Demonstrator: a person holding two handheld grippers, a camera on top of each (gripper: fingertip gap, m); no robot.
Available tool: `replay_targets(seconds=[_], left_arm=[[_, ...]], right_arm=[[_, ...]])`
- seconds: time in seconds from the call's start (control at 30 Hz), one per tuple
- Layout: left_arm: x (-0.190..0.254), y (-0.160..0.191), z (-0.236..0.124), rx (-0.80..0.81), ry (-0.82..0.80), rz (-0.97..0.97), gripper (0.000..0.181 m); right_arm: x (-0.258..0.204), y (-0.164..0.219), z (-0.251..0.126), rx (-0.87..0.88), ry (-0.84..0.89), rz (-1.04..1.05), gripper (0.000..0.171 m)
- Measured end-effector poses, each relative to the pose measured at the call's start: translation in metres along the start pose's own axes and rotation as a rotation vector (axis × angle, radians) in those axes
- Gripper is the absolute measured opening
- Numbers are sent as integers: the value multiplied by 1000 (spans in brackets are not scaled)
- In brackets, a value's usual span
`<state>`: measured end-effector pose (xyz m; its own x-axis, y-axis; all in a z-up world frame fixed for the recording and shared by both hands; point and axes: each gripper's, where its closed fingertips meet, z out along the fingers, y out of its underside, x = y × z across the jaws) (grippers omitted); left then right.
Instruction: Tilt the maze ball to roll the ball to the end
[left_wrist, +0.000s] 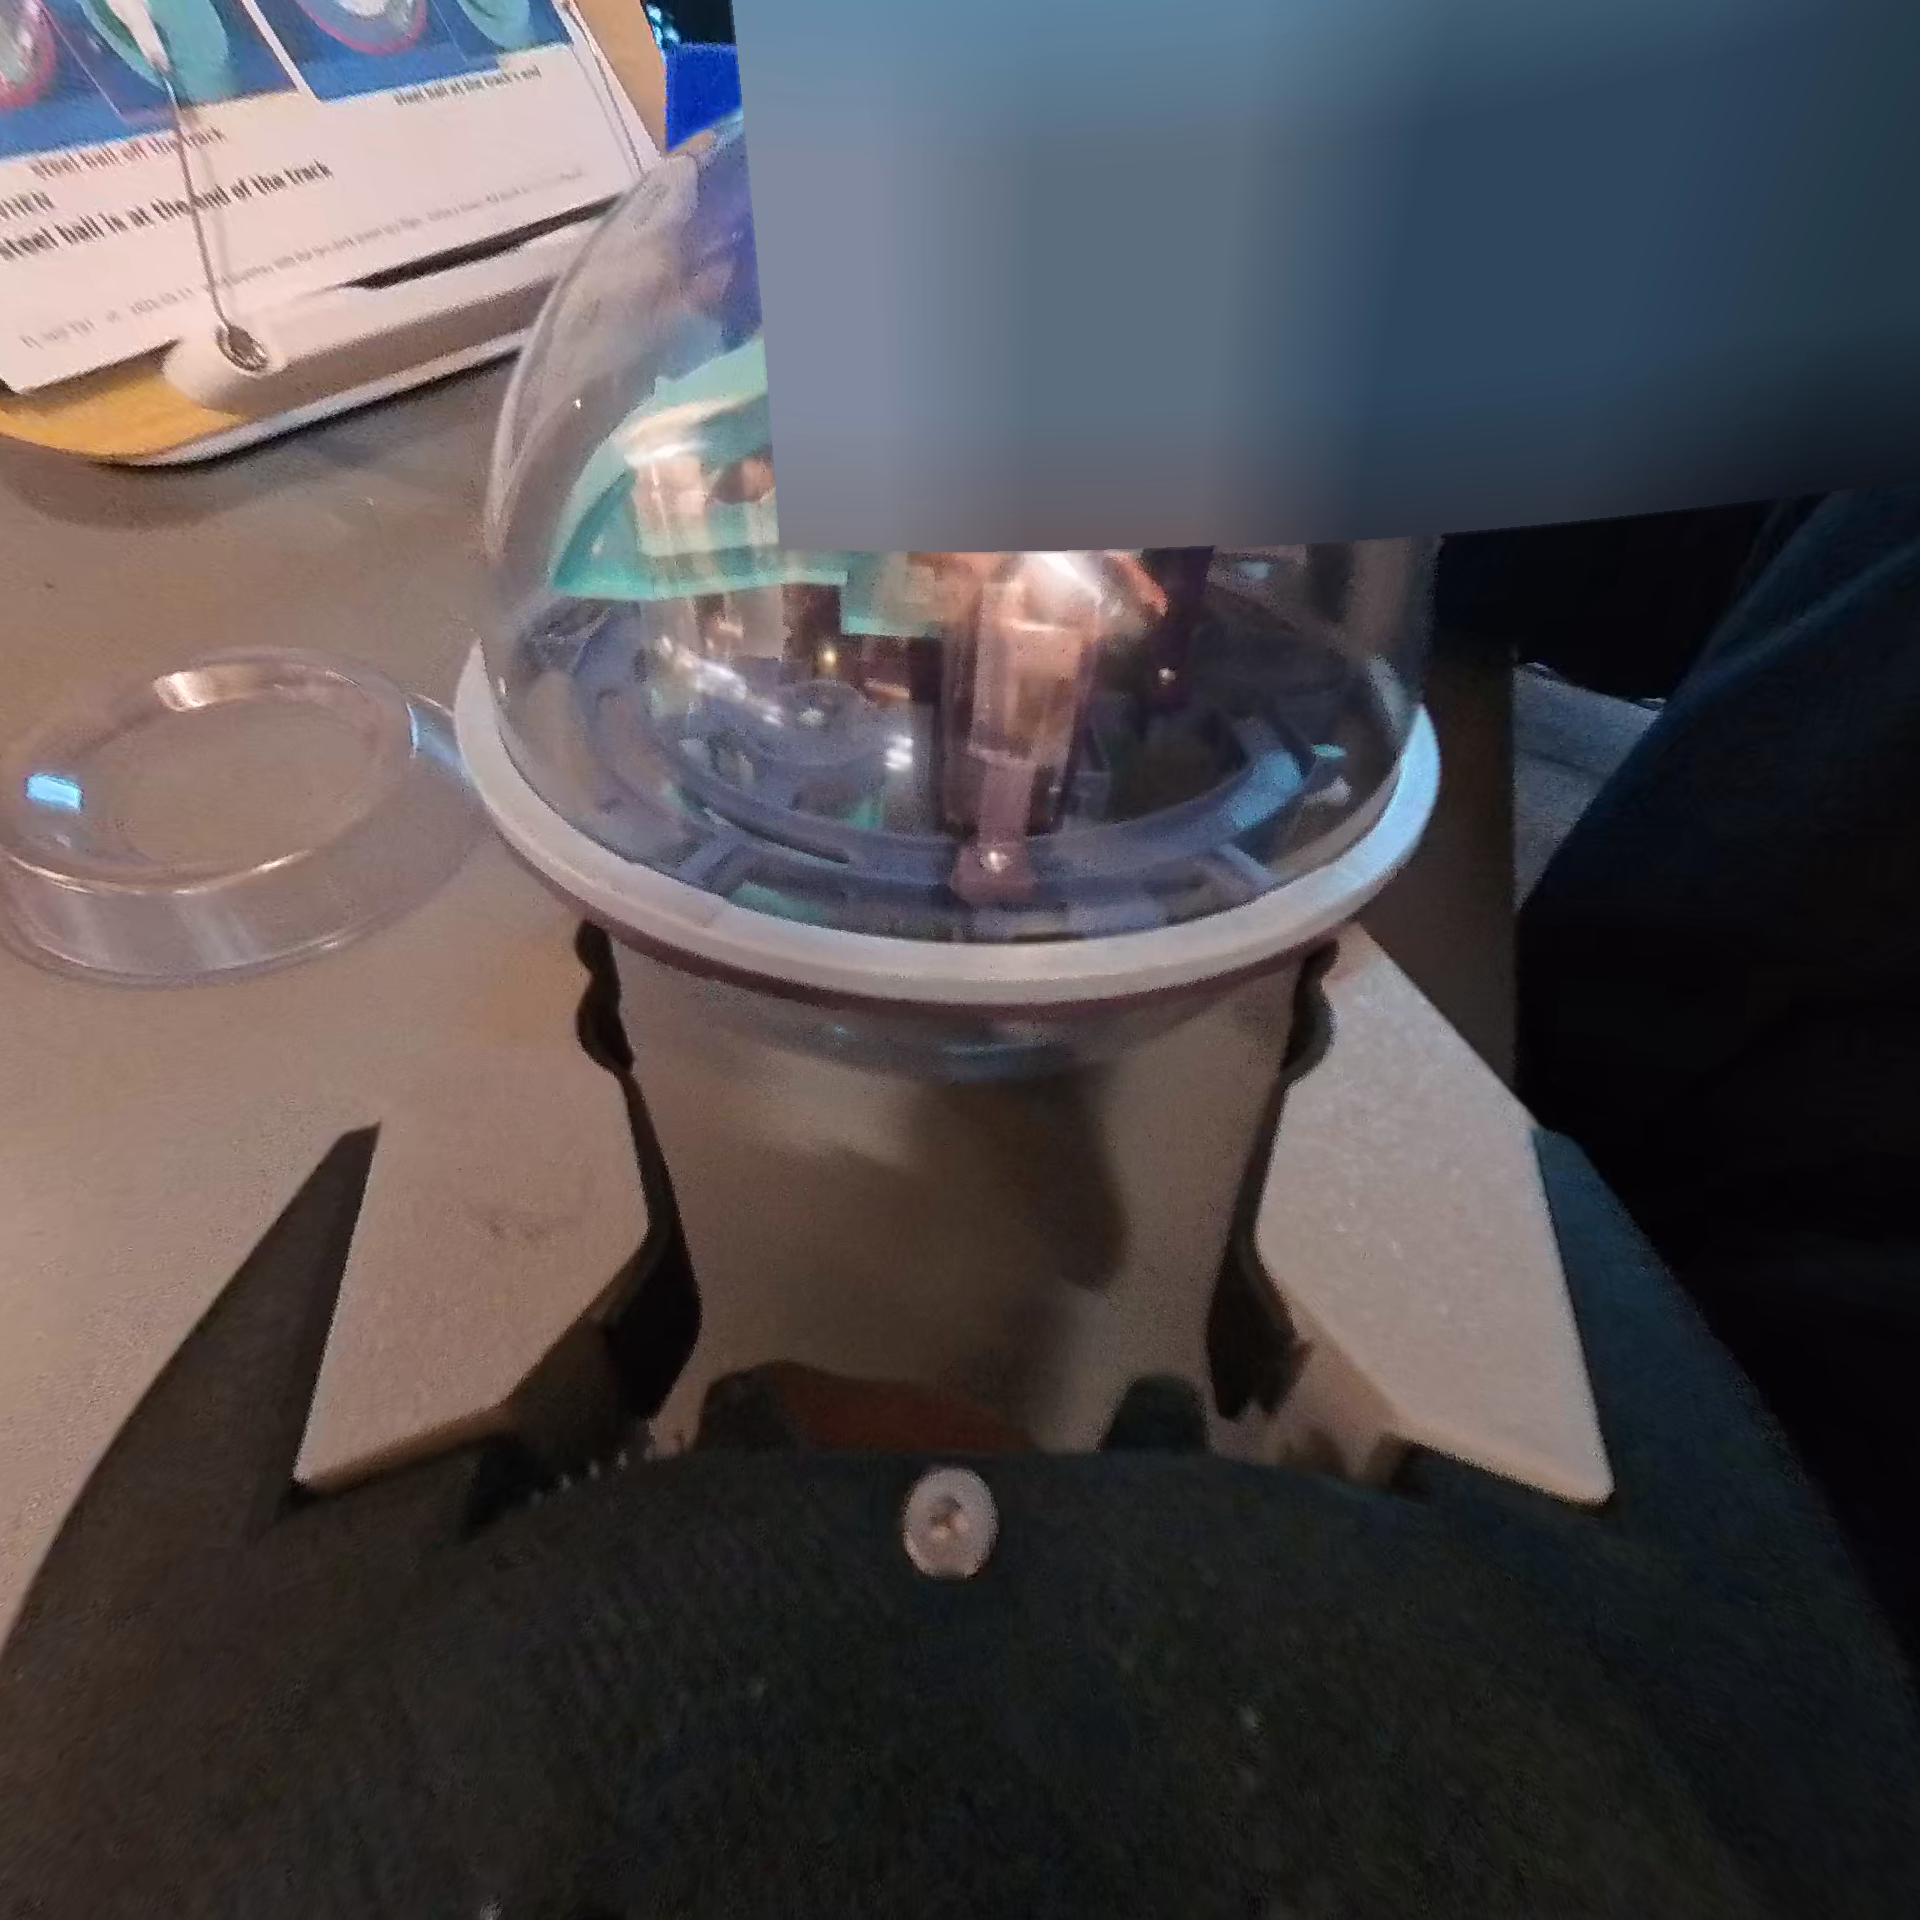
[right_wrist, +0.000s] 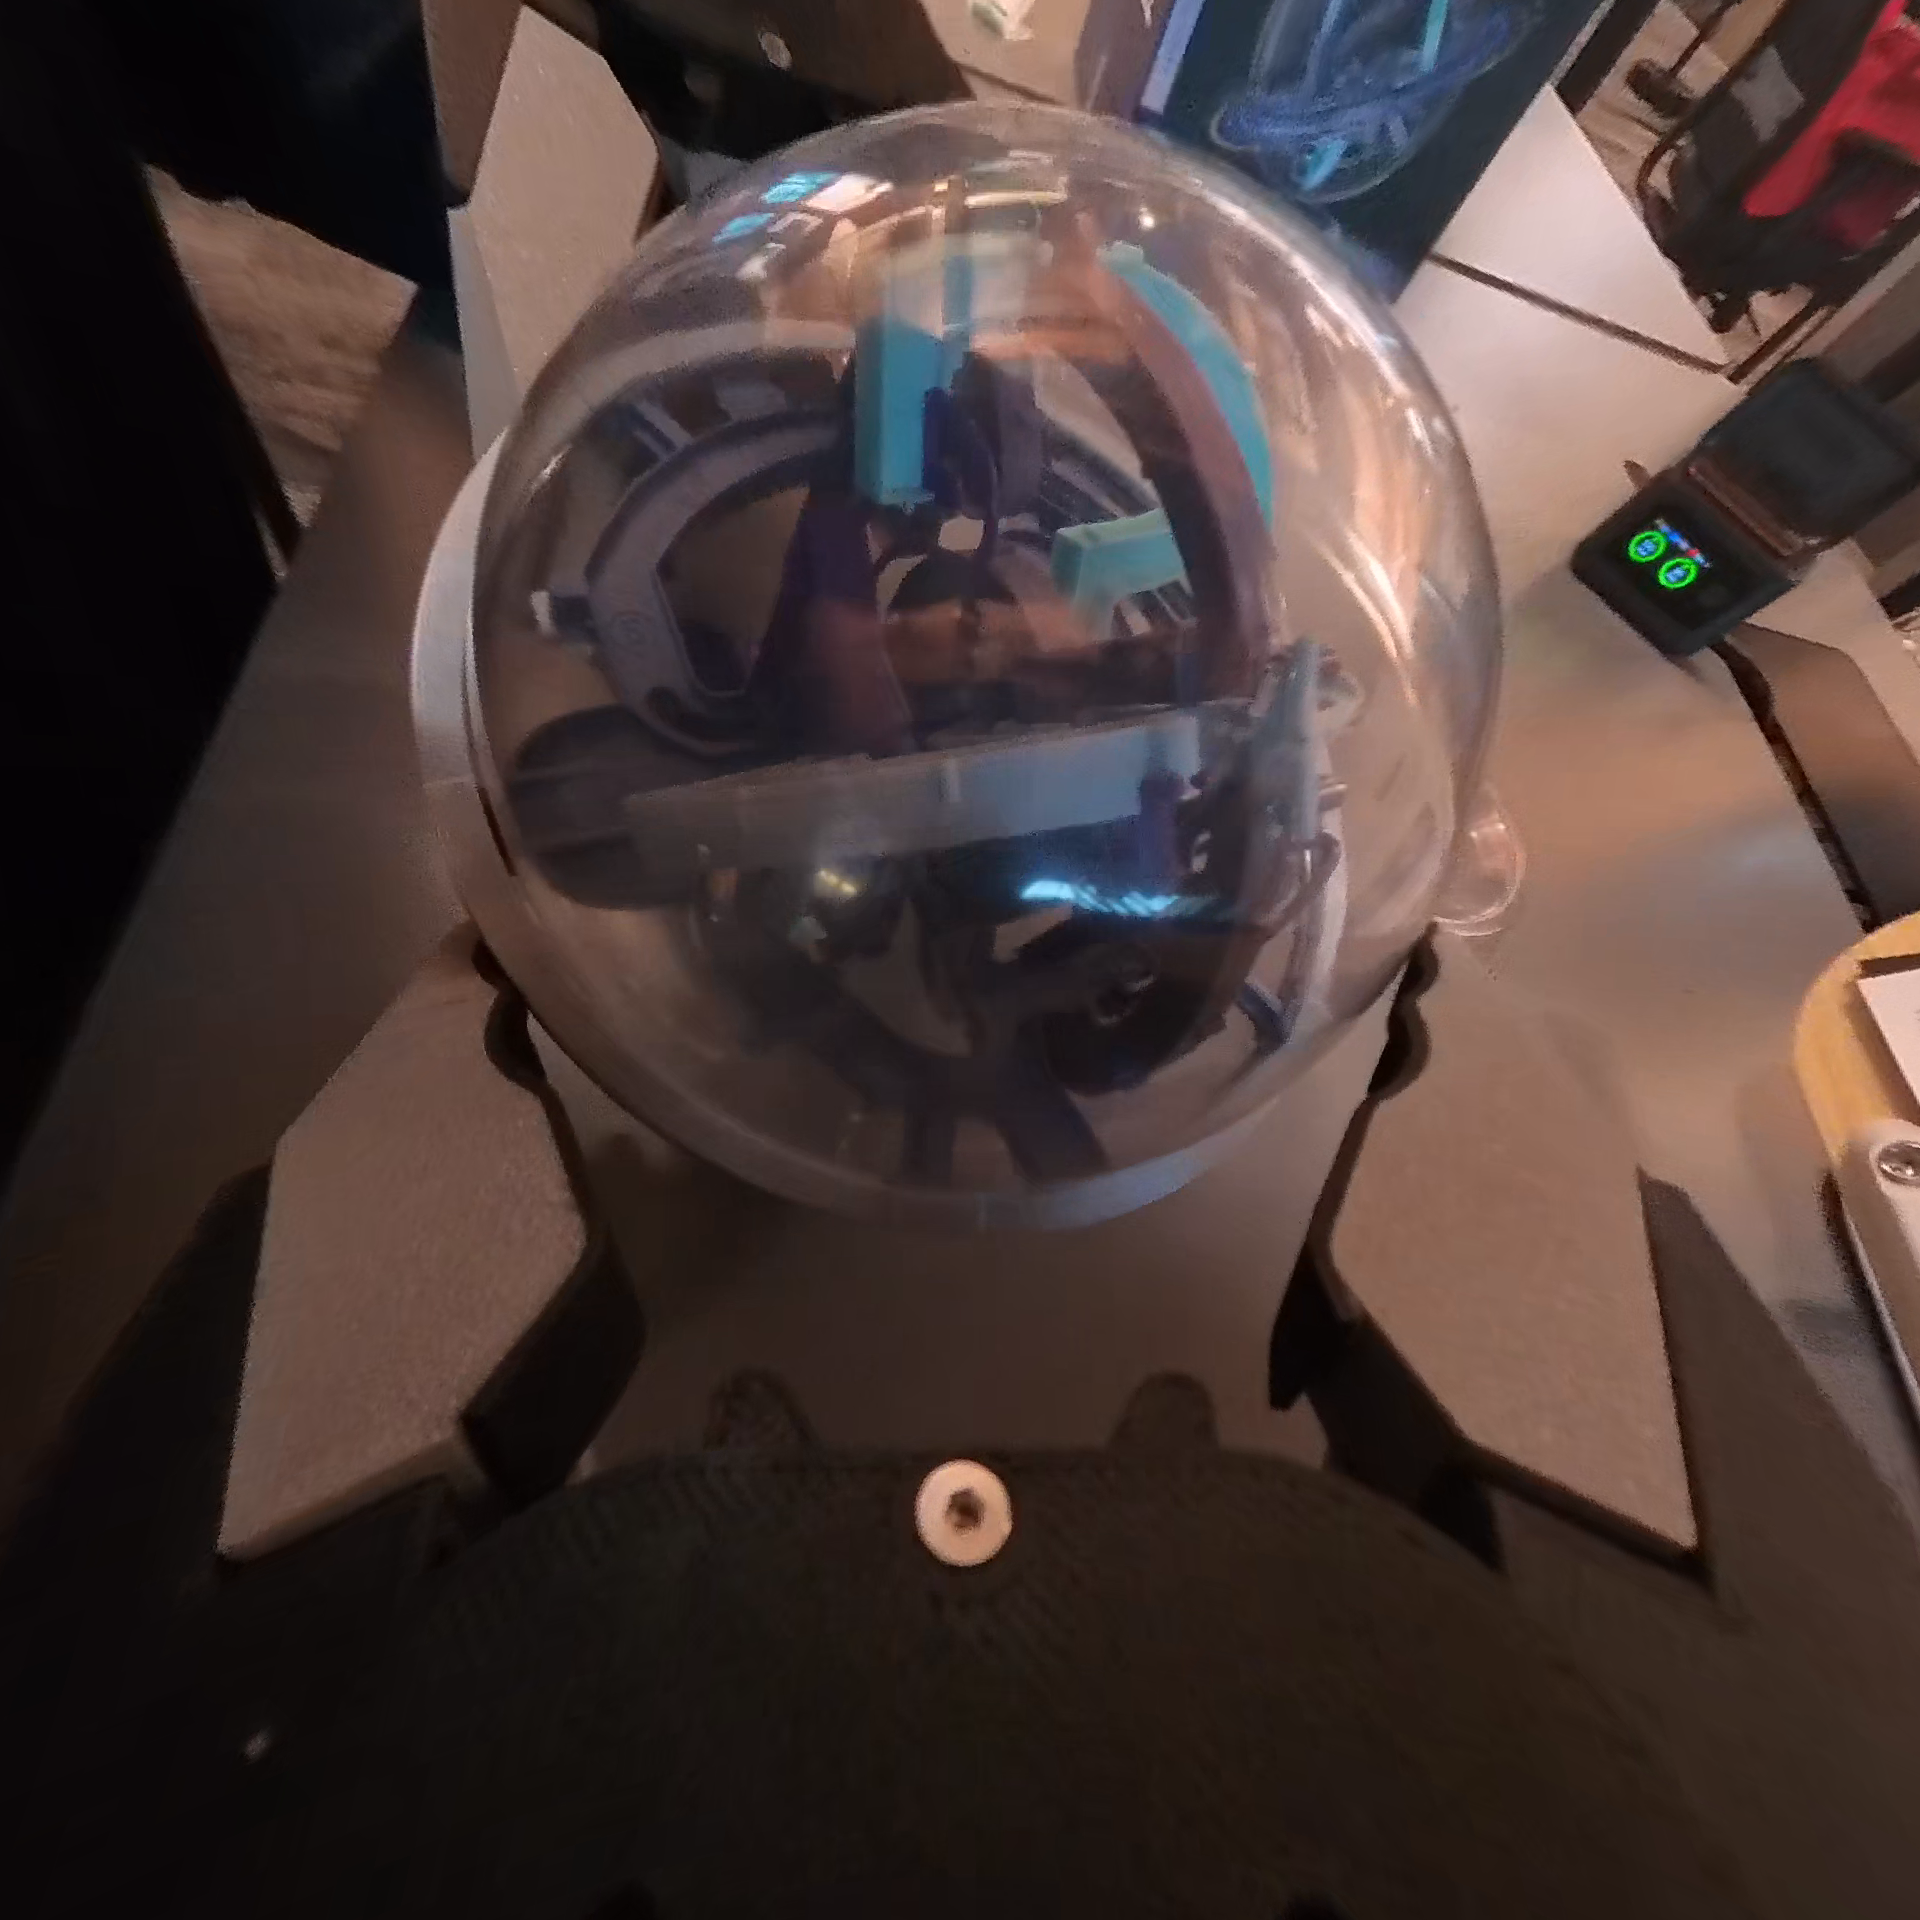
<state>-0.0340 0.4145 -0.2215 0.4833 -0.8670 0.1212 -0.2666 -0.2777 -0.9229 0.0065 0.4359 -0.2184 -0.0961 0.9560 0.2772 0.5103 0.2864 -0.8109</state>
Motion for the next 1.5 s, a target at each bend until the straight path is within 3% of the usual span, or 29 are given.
replay_targets(seconds=[0.53,1.5], left_arm=[[25,15,2,-84,50,49,114],[28,11,0,-55,76,52,113]], right_arm=[[-23,-4,-18,-17,-79,-67,157],[-26,-2,-19,-4,-69,-101,157]])
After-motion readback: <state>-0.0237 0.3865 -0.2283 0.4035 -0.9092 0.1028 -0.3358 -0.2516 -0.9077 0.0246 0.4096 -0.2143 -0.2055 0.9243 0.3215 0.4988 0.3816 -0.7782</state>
